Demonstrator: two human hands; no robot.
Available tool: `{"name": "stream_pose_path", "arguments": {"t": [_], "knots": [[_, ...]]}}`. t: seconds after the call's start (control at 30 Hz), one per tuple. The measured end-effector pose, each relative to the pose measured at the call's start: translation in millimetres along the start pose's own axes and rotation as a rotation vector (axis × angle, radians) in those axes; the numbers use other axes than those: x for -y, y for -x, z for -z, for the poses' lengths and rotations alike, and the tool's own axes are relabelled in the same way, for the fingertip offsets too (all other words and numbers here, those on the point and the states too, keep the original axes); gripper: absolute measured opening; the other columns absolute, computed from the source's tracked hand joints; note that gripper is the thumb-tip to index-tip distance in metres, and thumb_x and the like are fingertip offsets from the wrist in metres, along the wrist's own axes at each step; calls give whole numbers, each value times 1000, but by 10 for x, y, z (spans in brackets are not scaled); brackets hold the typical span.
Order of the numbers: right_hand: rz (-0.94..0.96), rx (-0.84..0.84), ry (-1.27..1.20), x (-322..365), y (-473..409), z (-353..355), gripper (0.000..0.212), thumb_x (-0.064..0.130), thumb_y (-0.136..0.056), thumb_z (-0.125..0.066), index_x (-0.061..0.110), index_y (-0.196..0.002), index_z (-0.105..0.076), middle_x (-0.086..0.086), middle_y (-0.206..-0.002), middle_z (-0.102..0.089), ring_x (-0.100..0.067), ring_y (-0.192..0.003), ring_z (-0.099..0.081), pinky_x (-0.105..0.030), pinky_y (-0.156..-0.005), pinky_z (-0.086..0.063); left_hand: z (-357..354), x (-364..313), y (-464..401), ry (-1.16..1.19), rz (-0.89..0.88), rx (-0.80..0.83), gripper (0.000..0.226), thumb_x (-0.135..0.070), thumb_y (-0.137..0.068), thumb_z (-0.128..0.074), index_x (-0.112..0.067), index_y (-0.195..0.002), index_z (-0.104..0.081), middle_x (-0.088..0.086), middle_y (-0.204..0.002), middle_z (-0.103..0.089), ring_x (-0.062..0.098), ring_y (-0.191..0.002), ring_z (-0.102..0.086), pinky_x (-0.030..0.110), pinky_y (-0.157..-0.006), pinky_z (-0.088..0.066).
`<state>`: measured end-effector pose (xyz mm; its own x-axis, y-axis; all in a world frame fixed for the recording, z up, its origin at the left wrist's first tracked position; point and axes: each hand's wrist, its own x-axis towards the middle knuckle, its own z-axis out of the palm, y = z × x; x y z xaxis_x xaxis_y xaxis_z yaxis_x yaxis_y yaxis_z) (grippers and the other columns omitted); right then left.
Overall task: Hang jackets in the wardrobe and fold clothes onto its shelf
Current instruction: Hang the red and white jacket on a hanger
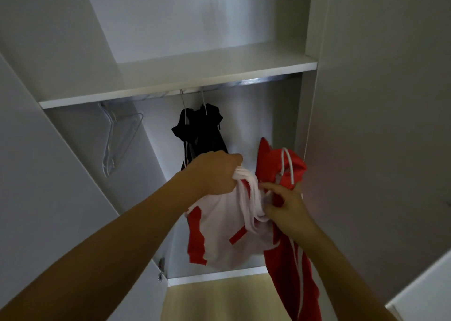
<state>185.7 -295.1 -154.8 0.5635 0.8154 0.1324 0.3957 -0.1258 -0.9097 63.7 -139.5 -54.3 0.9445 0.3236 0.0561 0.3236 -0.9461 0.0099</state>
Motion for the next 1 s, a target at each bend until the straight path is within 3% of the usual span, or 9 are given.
{"name": "stream_pose_path", "arguments": {"t": [0.1, 0.23, 0.33, 0.4, 0.53, 0.6, 0.73, 0.83, 1.0], "knots": [[-36, 161, -104, 21, 67, 25, 56, 38, -74, -69, 43, -128, -56, 6, -146, -27, -17, -126, -44, -30, -104, -44, 59, -32, -88, 91, 40, 91, 16, -23, -88, -60, -9, -93, -53, 7, -88, -61, 21, -77, -58, 34, -70, -50], [3, 238, 69, 130, 76, 31, 95, 61, -59, -77, 54, -141, -29, 30, -131, -9, -11, -124, -34, -32, -106, -39, 175, -90, -211, 200, -12, 239, 19, -16, -87, -61, -5, -103, -60, 7, -97, -62, 21, -87, -59, 33, -78, -50], [58, 19, 123, 136, 24, -11, 51, 44, -72, -78, 42, -120, -59, 4, -142, -27, -13, -107, -54, -29, -93, -48, 266, -129, -287, 210, -65, 382, 20, -9, -87, -61, -7, -106, -57, 3, -98, -59, 20, -89, -57, 34, -82, -50], [56, -111, 125, 128, -34, -27, 12, 33, -81, -71, 35, -92, -68, -5, -128, -44, -13, -86, -59, -22, -75, -47, 291, -128, -297, 213, -66, 399, 23, -7, -85, -62, -9, -107, -55, 0, -94, -56, 16, -83, -54, 31, -77, -50], [-77, -159, -147, 73, -126, -17, 11, 20, -85, -63, 21, -76, -69, -20, -112, -58, -26, -81, -62, -30, -68, -47, 216, 43, -171, 219, 15, 322, 43, -18, -79, -69, -21, -116, -47, 2, -98, -58, 16, -81, -58, 32, -72, -53], [-120, -198, -282, 70, -137, 2, 13, 15, -87, -61, 17, -79, -71, -23, -112, -59, -30, -84, -64, -37, -71, -52, 75, 178, -20, 255, 64, 123, 53, -22, -77, -71, -24, -123, -44, -3, -102, -56, 13, -85, -58, 29, -72, -54], [-165, -241, -486, 159, -111, 16, 17, 19, -83, -59, 28, -85, -73, -11, -114, -65, -25, -91, -68, -41, -80, -57, -478, 263, 296, 953, 382, -358, 52, -10, -84, -67, -28, -126, -42, -7, -114, -54, 6, -96, -59, 23, -81, -53], [-160, -211, -510, 199, -83, 10, 18, 18, -84, -58, 26, -89, -73, -11, -110, -67, -25, -89, -69, -40, -78, -58, -915, 201, 369, 1407, 708, -181, 48, -11, -91, -64, -23, -133, -45, 6, -126, -56, 24, -109, -59, 43, -95, -52], [-211, -231, -504, 190, 11, 19, 17, 18, -87, -57, 25, -85, -72, -12, -100, -69, -31, -83, -69, -47, -74, -57, -1247, 59, 238, 1794, 894, -104, 50, -18, -94, -58, -16, -141, -42, 10, -124, -58, 32, -115, -56, 48, -102, -44]]}}
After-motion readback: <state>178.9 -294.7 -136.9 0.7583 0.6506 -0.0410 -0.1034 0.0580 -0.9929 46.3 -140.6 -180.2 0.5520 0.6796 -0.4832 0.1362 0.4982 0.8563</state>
